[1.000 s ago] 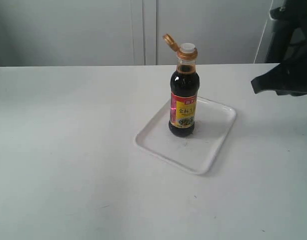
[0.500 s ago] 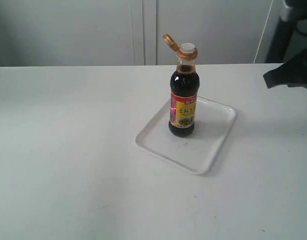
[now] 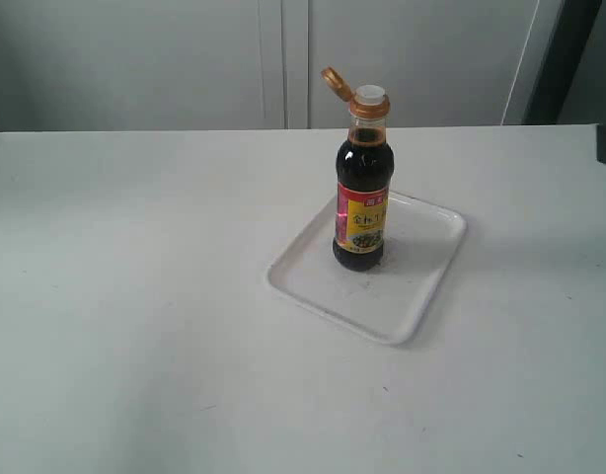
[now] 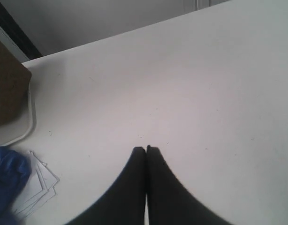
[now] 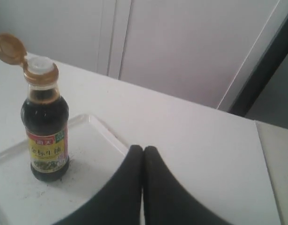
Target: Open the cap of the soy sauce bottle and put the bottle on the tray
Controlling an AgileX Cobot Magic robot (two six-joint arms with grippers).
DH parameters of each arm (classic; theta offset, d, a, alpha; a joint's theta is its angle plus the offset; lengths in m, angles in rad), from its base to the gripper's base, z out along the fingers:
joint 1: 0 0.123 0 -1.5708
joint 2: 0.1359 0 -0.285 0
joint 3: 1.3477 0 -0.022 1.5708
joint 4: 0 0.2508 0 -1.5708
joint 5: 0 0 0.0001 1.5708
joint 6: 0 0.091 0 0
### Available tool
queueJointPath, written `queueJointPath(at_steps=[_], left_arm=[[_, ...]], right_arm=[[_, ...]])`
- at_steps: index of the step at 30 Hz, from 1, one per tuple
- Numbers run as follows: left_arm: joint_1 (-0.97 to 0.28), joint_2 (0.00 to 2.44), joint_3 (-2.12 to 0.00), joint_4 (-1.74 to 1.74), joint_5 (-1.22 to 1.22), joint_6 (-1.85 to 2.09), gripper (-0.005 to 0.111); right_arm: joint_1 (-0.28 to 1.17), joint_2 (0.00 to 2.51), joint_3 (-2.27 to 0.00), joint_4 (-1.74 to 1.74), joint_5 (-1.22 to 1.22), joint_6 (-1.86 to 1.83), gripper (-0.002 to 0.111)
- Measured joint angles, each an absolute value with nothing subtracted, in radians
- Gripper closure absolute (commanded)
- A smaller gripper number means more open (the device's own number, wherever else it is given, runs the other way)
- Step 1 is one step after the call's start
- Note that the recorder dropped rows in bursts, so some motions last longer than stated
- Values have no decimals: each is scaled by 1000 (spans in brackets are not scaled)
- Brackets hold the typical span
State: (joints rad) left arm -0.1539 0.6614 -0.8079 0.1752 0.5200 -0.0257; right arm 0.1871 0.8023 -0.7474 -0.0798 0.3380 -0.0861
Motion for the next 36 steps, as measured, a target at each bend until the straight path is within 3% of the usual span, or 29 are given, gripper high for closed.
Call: queueJointPath(at_steps=[16, 36], left_arm=[[-154, 292, -477, 93, 245, -26, 107], [-154, 285, -467, 93, 244, -24, 107]], right_arm=[[187, 519, -377, -58, 69, -19, 108], [187, 519, -361, -56, 69, -19, 108]])
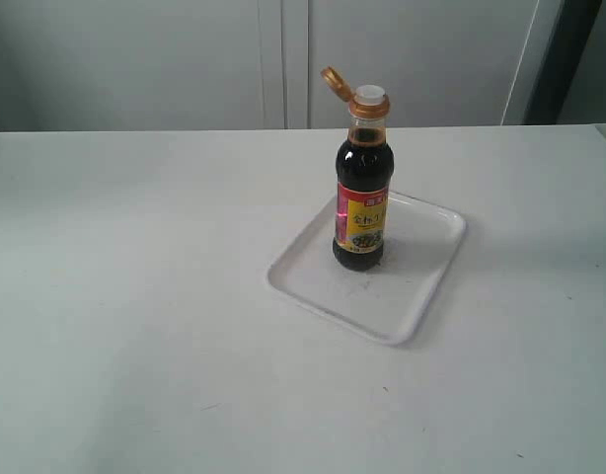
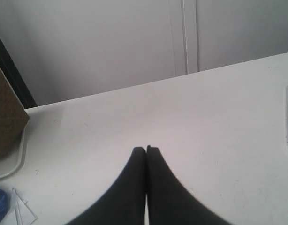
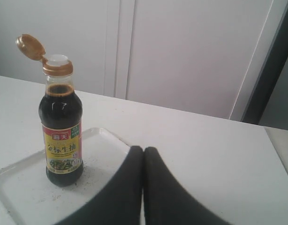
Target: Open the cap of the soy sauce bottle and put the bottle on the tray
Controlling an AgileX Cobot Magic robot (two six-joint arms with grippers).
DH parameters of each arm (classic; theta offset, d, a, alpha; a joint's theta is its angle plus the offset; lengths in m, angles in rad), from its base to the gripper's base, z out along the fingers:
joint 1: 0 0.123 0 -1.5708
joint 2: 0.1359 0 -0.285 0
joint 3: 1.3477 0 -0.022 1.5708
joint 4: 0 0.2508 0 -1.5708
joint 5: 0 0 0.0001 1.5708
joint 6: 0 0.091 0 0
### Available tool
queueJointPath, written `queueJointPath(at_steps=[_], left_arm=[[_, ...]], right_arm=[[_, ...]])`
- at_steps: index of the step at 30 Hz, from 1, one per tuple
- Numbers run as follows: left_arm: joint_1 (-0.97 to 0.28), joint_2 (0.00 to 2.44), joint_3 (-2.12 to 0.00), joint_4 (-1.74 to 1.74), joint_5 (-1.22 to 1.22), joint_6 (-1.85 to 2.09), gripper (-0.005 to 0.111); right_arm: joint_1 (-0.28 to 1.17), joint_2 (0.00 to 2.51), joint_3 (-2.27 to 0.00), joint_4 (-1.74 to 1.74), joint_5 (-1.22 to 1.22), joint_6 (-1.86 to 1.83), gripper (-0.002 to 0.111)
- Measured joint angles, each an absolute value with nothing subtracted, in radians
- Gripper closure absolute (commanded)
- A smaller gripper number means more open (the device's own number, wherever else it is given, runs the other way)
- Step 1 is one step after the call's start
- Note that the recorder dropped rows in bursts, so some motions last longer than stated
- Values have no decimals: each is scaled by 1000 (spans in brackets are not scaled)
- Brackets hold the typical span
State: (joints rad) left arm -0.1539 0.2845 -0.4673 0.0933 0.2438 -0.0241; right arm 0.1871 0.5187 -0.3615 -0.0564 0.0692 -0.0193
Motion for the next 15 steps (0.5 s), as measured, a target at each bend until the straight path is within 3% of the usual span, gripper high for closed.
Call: queueJointPath(at_steps=[15], left_arm=[[-150, 154, -297, 66, 237, -24, 107]], right_arm=[[187, 519, -361, -56, 69, -19, 108]])
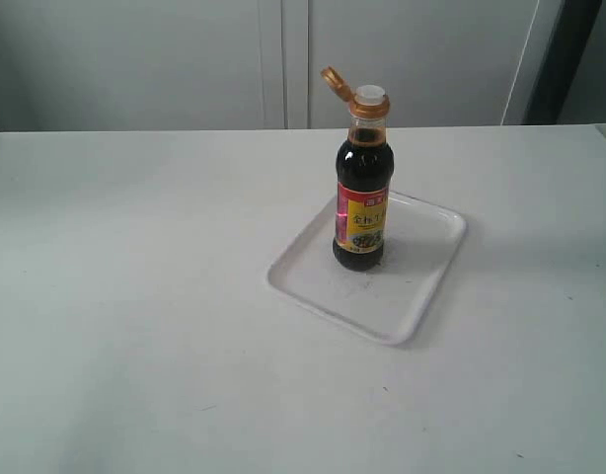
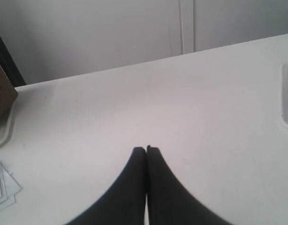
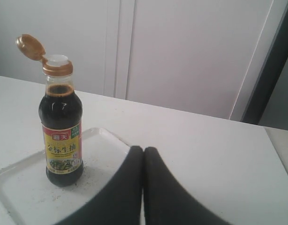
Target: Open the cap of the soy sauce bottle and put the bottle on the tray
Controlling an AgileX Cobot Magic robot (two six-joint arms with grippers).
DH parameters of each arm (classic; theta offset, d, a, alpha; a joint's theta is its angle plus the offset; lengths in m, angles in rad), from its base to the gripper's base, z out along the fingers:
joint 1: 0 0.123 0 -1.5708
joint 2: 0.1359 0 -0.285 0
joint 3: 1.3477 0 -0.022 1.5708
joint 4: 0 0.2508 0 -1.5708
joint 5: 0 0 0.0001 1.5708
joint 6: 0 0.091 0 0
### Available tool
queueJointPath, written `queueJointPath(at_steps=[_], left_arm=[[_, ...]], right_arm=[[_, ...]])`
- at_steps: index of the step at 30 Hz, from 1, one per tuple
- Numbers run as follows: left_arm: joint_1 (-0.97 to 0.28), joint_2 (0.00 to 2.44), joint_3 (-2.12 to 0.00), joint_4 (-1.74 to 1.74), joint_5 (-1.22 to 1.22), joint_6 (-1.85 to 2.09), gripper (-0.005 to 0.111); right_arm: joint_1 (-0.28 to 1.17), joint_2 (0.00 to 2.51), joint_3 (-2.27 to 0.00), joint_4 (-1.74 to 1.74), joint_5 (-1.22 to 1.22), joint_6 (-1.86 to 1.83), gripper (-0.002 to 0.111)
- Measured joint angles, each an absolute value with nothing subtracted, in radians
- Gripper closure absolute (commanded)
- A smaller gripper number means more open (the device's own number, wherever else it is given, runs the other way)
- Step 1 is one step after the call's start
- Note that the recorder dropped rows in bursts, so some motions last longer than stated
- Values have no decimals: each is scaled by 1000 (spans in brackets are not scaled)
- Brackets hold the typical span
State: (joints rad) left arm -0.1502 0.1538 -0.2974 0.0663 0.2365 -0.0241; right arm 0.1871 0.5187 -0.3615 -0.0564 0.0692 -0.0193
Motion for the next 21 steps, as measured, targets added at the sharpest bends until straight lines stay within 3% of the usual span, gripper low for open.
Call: queueJointPath(at_steps=[21], left_arm=[[-35, 5, -36, -34, 237, -24, 107]], right_arm=[[187, 519, -361, -54, 69, -19, 108]])
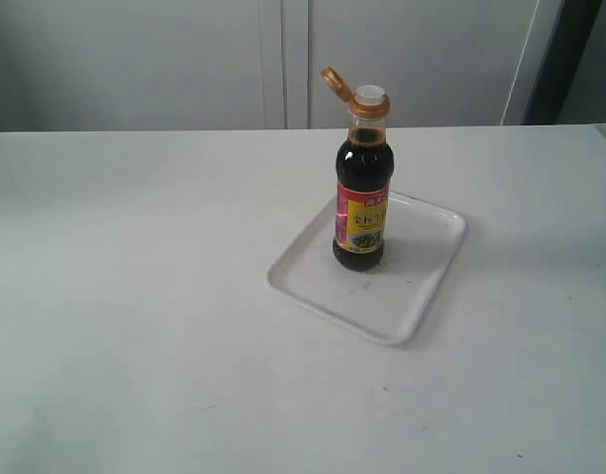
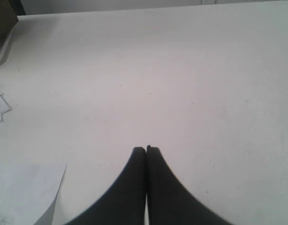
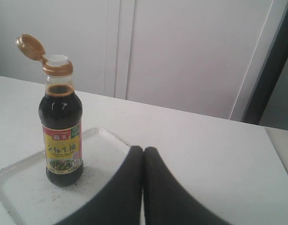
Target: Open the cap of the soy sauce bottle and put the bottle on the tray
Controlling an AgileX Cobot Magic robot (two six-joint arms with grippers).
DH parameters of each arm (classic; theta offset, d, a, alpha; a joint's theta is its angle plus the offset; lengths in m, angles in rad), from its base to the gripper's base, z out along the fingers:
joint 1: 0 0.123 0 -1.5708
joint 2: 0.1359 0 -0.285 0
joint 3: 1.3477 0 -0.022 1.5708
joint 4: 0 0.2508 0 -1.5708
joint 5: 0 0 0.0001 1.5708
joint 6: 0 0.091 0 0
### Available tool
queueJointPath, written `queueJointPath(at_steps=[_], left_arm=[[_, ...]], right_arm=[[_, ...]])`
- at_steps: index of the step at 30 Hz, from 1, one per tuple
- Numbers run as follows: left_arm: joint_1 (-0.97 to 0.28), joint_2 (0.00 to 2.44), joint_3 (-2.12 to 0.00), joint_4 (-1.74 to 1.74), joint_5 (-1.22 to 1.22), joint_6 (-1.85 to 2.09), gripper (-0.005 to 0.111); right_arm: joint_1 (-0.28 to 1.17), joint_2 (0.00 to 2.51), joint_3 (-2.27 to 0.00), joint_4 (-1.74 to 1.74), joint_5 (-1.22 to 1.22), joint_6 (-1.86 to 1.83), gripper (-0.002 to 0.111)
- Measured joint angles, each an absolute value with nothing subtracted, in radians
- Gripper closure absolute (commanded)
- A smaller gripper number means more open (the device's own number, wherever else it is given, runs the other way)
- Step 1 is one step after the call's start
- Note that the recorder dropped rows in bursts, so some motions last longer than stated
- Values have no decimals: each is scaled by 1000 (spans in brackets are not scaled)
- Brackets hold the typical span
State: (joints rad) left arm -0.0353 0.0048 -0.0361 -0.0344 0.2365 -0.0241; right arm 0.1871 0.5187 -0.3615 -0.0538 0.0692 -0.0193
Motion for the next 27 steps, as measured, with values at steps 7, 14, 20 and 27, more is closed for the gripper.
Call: queueJointPath(at_steps=[7, 14, 20, 27], left_arm=[[-35, 5, -5, -37, 222, -24, 107], [-35, 5, -3, -38, 213, -24, 107], [-35, 5, -3, -40, 215, -24, 107], [-35, 5, -3, -40, 213, -24, 107]], right_arm=[[187, 519, -361, -54, 69, -19, 108], [187, 519, -361, -54, 69, -19, 108], [187, 519, -361, -54, 69, -19, 108], [187, 519, -361, -54, 69, -19, 108]])
